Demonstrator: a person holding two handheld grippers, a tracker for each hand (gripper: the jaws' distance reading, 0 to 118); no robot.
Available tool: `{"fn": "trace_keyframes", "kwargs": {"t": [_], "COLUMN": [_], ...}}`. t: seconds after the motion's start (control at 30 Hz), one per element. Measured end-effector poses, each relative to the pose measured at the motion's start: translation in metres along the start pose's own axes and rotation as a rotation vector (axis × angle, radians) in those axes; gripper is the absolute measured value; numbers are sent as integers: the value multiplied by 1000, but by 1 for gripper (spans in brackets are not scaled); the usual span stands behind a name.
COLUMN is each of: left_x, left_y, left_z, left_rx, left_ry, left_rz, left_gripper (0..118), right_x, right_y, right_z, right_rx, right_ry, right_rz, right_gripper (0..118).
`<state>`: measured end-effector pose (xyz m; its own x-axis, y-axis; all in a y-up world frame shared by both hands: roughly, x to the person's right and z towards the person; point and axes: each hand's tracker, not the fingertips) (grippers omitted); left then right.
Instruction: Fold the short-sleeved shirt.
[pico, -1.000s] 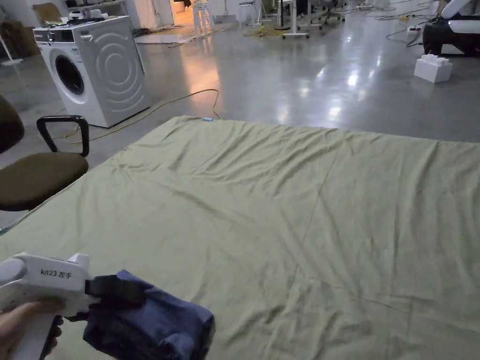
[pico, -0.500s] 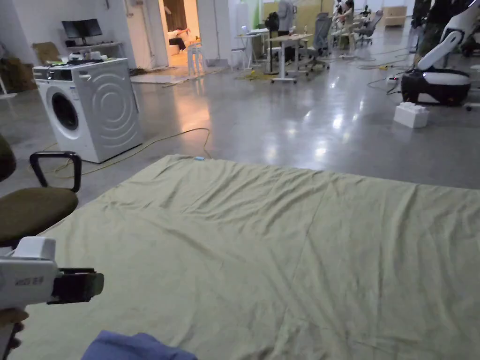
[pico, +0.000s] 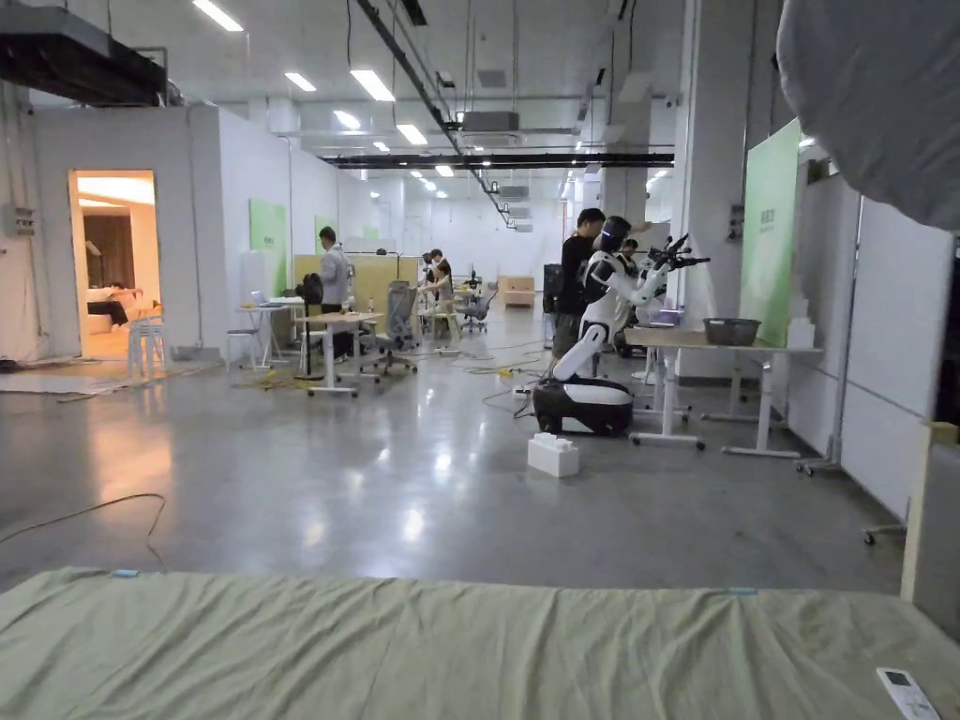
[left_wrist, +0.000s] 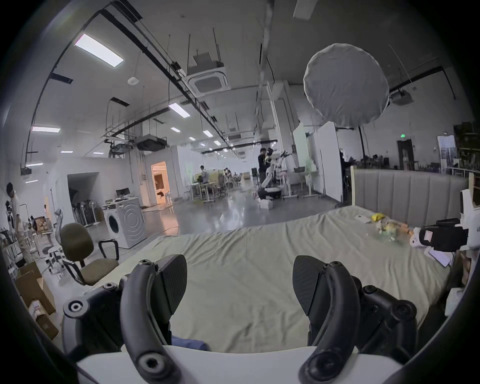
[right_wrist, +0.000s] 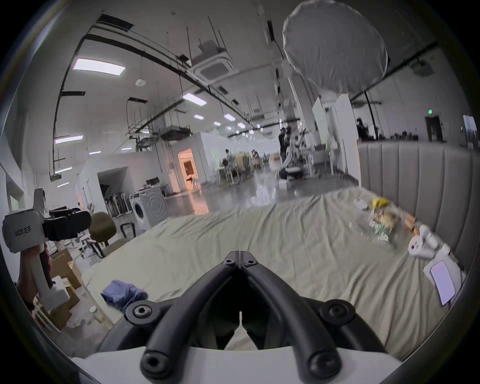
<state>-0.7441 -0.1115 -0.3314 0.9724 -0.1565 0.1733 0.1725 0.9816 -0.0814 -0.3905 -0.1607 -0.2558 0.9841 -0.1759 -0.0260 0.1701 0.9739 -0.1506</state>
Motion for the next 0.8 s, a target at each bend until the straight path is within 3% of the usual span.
{"fn": "trace_keyframes", "kwargs": {"t": [0.07, 0.2, 0.23, 0.3, 0.33, 0.37, 0.5, 0.67, 0.73, 0.8], "left_x": [18, 36, 36, 33, 34, 32, 20, 26, 27, 28], "left_y": [10, 18, 16, 12, 11, 9, 9, 8, 10, 12], "left_z": [0, 16, 20, 25, 27, 28, 36, 36, 36, 35], "left_rx": [47, 88, 78, 66, 66, 74, 80, 77, 81, 76], "left_ry": [30, -53, -47, 10, 32, 38, -55, -32, -43, -49], "left_rz": [2, -77, -114, -152, -160, -156, 34, 2, 14, 23], "left_gripper": [84, 75, 69, 37, 14, 7, 1, 1, 1, 1], "right_x": [-2, -9, -6, -4, -3, -5, -1, 4, -2, -4], "right_y": [12, 31, 30, 32, 33, 29, 23, 29, 25, 26], "right_z": [4, 15, 17, 23, 26, 17, 16, 15, 20, 16], "right_rx": [59, 194, 142, 147, 145, 147, 77, 106, 68, 75], "right_ry": [-34, -163, -169, -168, -175, -176, -143, -136, -151, -149], "right_rz": [67, 323, 281, 299, 311, 272, 157, 231, 191, 199], "right_gripper": [0, 0, 0, 0, 0, 0, 0, 0, 0, 0]}}
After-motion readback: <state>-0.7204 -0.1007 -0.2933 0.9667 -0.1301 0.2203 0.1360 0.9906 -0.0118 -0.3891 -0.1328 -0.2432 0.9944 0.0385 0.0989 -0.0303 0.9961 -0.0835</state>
